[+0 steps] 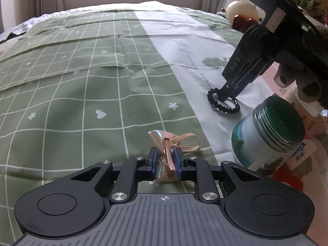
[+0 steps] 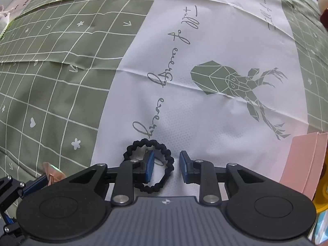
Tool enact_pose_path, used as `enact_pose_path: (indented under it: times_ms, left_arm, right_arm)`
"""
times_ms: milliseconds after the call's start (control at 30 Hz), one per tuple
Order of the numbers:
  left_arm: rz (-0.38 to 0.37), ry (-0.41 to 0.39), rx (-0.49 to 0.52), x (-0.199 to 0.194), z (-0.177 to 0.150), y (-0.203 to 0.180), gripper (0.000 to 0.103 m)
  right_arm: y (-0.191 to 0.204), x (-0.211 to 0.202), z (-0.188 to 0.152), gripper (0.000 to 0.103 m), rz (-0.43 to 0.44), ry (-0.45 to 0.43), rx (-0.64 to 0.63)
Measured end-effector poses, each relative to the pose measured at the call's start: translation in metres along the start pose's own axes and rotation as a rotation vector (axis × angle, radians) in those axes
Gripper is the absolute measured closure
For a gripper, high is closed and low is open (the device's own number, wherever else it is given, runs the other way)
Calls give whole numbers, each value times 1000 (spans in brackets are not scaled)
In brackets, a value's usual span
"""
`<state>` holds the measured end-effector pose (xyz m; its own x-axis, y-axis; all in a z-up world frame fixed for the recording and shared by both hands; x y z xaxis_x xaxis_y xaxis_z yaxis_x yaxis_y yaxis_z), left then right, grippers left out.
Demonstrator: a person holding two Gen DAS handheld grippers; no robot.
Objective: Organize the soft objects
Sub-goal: 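Carry the ribbon clip and hair tie into the pink box, open both grippers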
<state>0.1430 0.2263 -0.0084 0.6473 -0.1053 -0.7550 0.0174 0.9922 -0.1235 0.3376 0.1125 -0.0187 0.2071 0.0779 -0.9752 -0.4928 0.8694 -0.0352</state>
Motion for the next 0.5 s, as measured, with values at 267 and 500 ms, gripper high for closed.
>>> enact_pose_path:
  times_ms: [267, 500]
  left_arm:
    - [-11, -3, -3, 7, 6, -2, 82]
    - [-57, -60, -42, 5, -2, 2, 83]
  right_arm:
    - [1, -4, -5, 95, 5, -30, -31]
    - [-6, -35, -14, 95, 42, -92, -19]
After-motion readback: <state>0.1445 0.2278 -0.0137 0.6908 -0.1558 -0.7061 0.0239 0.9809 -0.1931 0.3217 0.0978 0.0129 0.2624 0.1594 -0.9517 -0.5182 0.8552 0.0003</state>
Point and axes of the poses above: each gripper's, at about its wrist camera, not at the fingertips, and x roughly the way its jaws point, y to its left, z to its top, the point moved 4 cm from there along x, roughly the way its jaws point, and after that the axes turned 2 degrees about x, right-handed, at the moved point
